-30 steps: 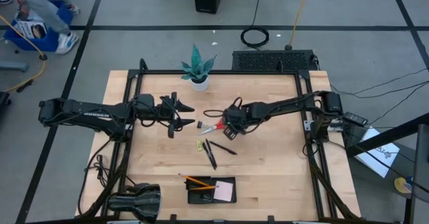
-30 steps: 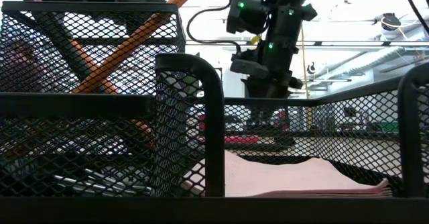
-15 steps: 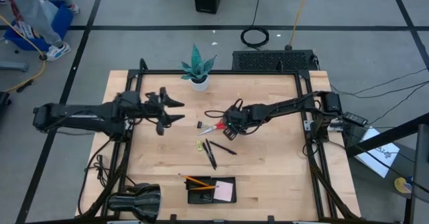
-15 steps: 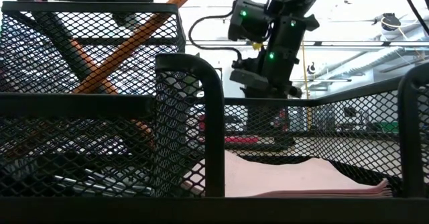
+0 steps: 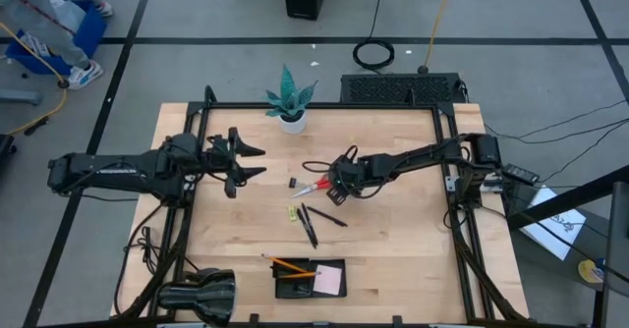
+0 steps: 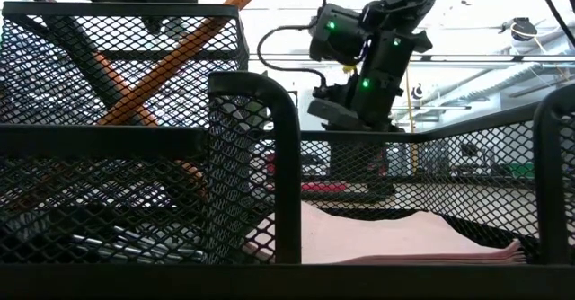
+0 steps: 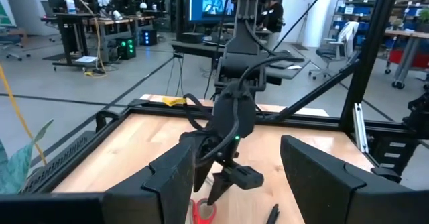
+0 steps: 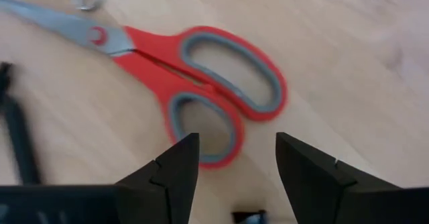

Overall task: Pick and place office supplies into organizer
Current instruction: Put the red scissors into the black desk organizer

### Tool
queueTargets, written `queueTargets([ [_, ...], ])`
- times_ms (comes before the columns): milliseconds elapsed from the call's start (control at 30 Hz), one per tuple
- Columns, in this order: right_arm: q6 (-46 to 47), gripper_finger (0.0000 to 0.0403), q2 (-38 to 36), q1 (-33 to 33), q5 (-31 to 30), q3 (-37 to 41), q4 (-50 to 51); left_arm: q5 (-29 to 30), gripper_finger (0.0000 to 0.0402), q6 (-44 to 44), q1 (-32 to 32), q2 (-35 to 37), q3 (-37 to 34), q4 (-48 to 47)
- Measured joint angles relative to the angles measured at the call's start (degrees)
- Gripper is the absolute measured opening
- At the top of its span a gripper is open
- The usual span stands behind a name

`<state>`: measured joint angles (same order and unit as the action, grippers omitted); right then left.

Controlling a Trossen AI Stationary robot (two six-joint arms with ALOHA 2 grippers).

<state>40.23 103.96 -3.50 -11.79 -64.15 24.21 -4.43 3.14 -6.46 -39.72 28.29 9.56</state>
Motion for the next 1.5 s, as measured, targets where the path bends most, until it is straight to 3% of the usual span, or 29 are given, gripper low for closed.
queueTargets([
  [600,1.1,0.0152,0.5,-0.2,1.3,5.3,-6.8,0.0,0.0225,-0.3,1.7,0.0,0.0,1.3],
  [1033,-5.7,0.0021,1.3,-0.2,2.2,5.4,-10.2,0.0,0.0225,1.6,1.7,0.0,0.0,1.3],
  [1367,-11.6,0.0037,1.5,-0.1,1.1,5.5,-12.7,0.1,0.0225,6.1,1.7,0.0,-0.1,1.3],
  [1500,-14.4,0.0023,1.6,0.2,-1.9,5.5,-12.9,0.0,0.0225,7.4,1.7,0.0,-0.1,1.7],
])
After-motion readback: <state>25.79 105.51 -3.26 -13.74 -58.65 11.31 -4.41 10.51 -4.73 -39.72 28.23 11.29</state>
